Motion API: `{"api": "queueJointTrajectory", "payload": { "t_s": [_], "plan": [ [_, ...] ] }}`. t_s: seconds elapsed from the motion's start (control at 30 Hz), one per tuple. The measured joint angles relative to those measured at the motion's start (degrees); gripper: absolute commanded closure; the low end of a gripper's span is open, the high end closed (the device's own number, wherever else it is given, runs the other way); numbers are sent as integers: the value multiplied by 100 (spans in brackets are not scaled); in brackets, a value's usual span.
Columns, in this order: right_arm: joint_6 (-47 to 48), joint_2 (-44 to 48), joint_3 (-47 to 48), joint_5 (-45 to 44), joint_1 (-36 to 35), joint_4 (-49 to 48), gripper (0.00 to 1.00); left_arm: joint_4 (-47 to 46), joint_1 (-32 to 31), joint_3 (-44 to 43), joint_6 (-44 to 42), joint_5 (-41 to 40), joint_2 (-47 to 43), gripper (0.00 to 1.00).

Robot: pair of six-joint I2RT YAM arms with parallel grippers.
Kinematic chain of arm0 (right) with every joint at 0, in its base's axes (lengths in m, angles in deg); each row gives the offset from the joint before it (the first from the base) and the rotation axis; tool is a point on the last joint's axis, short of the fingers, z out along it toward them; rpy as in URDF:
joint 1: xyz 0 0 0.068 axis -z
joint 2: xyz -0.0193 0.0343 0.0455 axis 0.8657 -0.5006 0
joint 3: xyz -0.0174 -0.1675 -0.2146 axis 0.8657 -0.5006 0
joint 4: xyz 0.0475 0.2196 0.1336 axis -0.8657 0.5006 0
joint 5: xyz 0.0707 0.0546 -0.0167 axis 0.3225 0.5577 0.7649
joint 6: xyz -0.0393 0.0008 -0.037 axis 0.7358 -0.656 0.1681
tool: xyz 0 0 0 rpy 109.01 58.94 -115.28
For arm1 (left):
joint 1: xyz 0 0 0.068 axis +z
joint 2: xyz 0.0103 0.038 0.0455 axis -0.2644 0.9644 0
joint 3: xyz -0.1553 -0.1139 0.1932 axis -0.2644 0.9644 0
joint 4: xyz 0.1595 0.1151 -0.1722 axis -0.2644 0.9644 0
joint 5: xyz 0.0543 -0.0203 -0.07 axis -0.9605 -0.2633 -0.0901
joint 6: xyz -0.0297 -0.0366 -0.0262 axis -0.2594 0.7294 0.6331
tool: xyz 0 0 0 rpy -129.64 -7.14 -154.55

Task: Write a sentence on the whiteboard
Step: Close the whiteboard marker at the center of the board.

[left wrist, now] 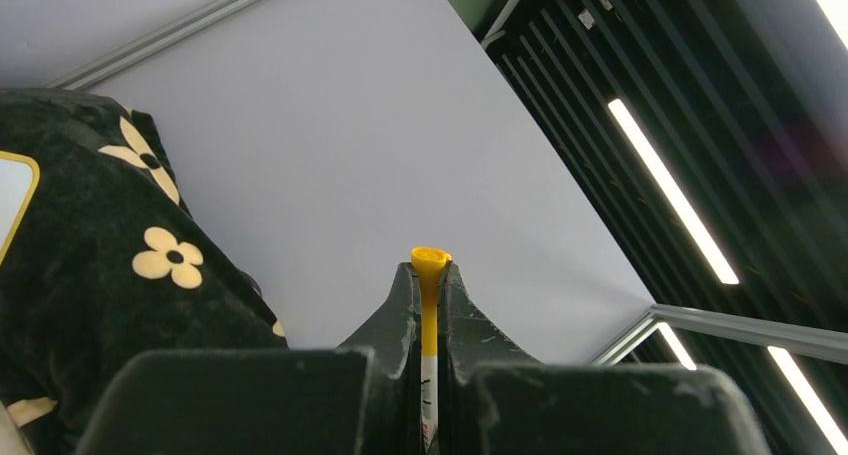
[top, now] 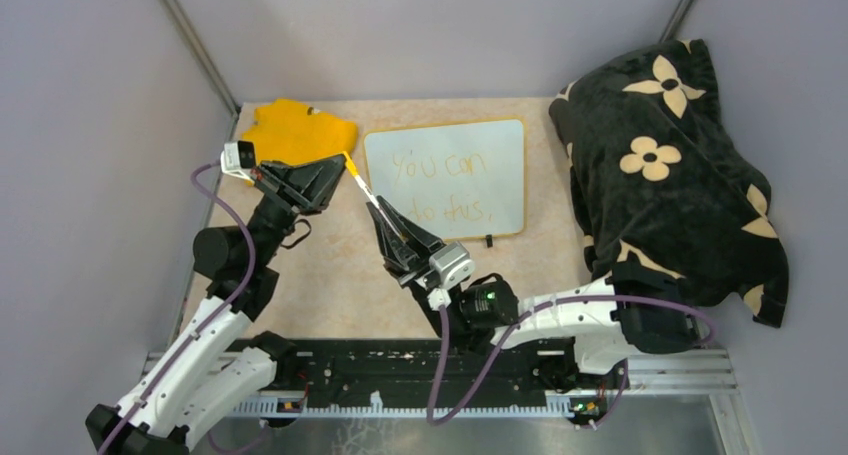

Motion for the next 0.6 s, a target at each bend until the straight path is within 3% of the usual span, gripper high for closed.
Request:
{"api": "queueJointTrajectory", "payload": {
  "t_s": [0.6],
  "plan": [
    [81, -92, 92, 181, 155, -22, 100, -254, 11, -20, 90, 52, 164, 100]
  ]
}}
